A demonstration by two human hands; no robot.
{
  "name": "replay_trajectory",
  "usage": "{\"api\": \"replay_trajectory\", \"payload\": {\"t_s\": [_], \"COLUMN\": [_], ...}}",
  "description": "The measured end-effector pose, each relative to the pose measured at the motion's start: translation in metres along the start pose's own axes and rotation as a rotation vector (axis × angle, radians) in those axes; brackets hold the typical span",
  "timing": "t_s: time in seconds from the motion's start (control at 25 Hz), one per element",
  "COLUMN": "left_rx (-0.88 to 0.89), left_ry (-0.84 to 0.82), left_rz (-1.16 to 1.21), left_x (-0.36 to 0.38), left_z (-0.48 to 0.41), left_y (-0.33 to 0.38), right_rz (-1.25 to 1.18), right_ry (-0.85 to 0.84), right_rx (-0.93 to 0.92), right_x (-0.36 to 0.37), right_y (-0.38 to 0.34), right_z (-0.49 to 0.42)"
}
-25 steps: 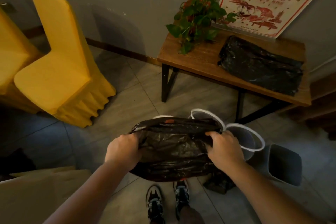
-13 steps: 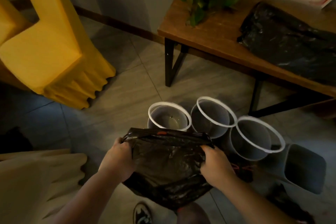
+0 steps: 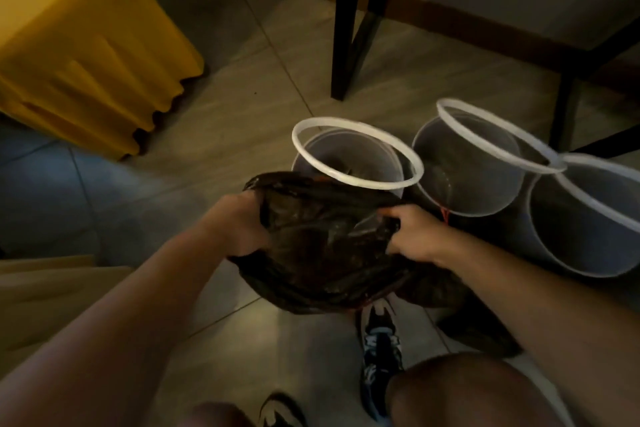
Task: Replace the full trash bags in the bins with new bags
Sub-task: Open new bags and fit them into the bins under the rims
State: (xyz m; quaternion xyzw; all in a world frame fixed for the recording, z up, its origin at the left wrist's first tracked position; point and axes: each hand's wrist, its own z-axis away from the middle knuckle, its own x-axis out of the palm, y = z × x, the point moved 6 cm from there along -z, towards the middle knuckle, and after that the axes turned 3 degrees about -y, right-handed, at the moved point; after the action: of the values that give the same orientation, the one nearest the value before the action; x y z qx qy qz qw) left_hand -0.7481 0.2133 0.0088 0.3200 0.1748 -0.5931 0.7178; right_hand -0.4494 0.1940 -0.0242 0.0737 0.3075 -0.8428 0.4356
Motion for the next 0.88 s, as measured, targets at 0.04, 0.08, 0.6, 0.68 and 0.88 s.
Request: {"api": "replay_trajectory", "payload": {"t_s": [0.04, 0.08, 0.6, 0.68, 0.88], "left_rx": [0.035, 0.063, 0.251, 0.251, 0.33], "left_ry": [0.014, 0.041, 0.272, 0.304, 0.408], "left_rz": [0.014, 0.049, 0.504, 0.413, 0.233], "left_x": [0.001, 0.0, -0.025, -0.014, 0.017], "left_z": [-0.017, -0.033, -0.166, -0.177, -0.192], "left_y": [0.001, 0.003, 0.047, 0.047, 0.054], "right_rz": [-0.011, -0.023, -0.056, 0.098, 0.636], "right_ry": [0.045, 0.096, 0.462, 0.481, 0.414], "right_rx": [-0.021, -0.036, -0.156, -0.187, -0.236], "right_x": [-0.006, -0.015, -0.065, -0.059, -0.035], "right_y": [0.001, 0.002, 0.003, 0.003, -0.008], "right_z": [-0.018, -0.033, -0.133, -0.143, -0.165]}}
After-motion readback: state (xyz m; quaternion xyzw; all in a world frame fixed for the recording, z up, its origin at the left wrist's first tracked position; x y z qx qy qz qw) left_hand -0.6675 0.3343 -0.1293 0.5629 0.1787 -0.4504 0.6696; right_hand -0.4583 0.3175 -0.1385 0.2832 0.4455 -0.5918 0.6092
